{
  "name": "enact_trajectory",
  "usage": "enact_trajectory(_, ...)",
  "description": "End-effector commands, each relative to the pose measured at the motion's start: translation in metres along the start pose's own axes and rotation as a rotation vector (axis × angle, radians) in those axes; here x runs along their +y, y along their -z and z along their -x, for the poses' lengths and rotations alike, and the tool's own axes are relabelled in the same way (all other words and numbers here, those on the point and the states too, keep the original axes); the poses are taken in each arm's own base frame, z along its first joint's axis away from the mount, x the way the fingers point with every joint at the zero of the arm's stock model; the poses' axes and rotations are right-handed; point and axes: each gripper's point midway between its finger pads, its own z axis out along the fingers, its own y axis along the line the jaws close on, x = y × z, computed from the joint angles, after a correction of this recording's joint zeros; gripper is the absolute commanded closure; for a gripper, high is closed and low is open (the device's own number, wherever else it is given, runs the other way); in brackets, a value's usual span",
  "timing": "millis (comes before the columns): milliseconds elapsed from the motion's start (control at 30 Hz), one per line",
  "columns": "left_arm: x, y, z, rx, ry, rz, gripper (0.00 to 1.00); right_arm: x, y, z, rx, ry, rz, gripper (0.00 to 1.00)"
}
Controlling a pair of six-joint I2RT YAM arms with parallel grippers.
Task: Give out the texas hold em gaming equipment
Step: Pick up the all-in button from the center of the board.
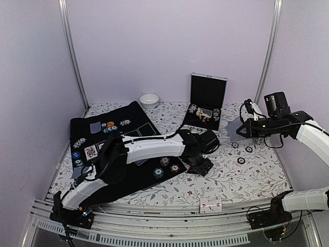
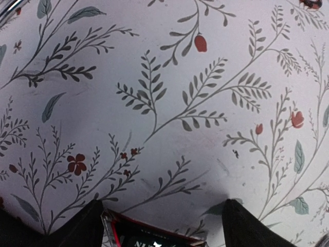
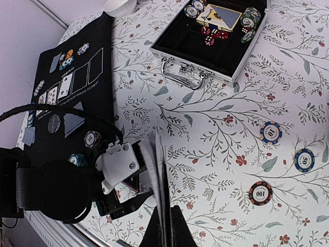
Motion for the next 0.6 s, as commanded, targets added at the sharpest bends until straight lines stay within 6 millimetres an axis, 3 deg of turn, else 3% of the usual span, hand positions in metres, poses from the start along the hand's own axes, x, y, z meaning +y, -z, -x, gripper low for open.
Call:
enact_trajectory(0, -0.006, -0.003, -0.035, 0.112, -0.027, -0.018, 0.20, 0.001, 0.003, -0.001, -0.005, 0.002, 0.004, 0.98)
enact_trajectory(100, -0.004, 0.000, -0.042, 0.133, -0.029, -0.011, 0.20, 0.002, 0.003, -0.001, -0.005, 0.005, 0.011, 0.98)
enact_trajectory(300, 0.002, 0.015, -0.042, 0.132, -0.051, 0.009, 0.11, 0.004, 0.003, -0.002, 0.000, 0.009, 0.028, 0.98)
enact_trajectory(567, -0.008, 0.007, -0.048, 0.146, -0.087, -0.030, 0.20, 0.007, 0.005, -0.002, -0.005, 0.019, 0.038, 0.98)
